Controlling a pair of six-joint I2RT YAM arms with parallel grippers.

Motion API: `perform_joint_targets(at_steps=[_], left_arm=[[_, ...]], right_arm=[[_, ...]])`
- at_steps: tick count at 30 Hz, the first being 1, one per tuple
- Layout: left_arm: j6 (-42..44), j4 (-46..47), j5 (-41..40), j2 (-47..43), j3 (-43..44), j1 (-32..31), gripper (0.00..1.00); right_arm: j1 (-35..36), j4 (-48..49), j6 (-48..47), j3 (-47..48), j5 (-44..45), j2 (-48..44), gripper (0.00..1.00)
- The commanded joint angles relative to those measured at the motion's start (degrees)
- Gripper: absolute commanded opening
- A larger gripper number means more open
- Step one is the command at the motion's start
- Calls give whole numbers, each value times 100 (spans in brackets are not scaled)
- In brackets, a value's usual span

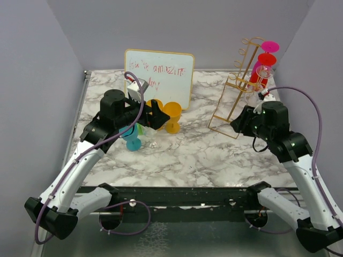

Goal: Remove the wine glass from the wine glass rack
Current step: Pick up the wine glass from the wine rack.

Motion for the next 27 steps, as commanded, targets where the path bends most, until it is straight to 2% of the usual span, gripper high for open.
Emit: perform_joint_targets(at_steps=[1,5,12,17,22,27], left_arm=[[103,100,-54,-166,-30,-29,99],[147,102,-56,-187,-33,-28,99],[293,46,-159,-231,13,-29,99],[344,36,-169,-230,23,-29,99],[311,35,-194,-221,-23,-27,99],[343,35,-203,-267,-72,-29,99]], right_arm=[[-342,-186,262,-95,499,-91,47],[-904,-17,415,-156,681,-21,48],[-2485,258,385,-37,-288,352,50],[-3328,605,442,143,-1008,570,50],[-3745,890,683,587,-1469,911,50],[-3837,1222,892,936,-1629,1112,50]])
